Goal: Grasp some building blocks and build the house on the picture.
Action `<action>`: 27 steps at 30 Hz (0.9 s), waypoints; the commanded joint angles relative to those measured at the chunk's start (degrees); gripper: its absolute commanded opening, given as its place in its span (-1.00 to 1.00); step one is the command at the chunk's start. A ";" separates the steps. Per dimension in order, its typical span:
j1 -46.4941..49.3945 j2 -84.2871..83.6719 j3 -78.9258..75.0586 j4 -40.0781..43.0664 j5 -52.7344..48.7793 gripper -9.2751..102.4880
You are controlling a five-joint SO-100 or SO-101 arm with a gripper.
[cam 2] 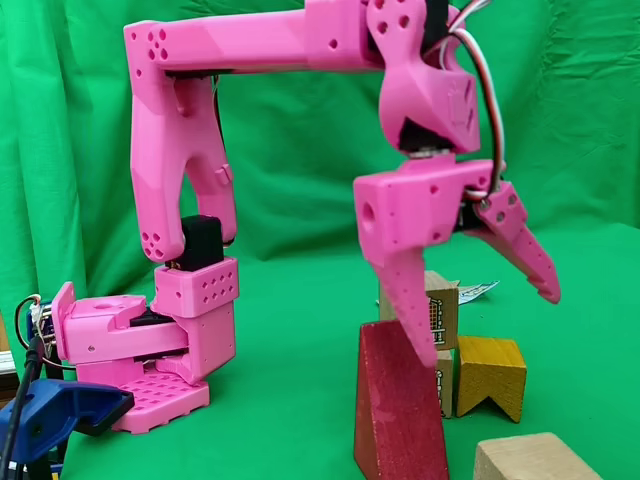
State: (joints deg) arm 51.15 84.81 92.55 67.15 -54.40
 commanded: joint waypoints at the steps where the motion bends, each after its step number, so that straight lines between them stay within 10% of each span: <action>1: 0.09 -1.32 -1.23 -4.92 -0.88 0.05; 27: 3.25 -11.87 -1.49 -6.68 -0.88 0.05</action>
State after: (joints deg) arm 54.58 73.30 92.55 61.00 -55.20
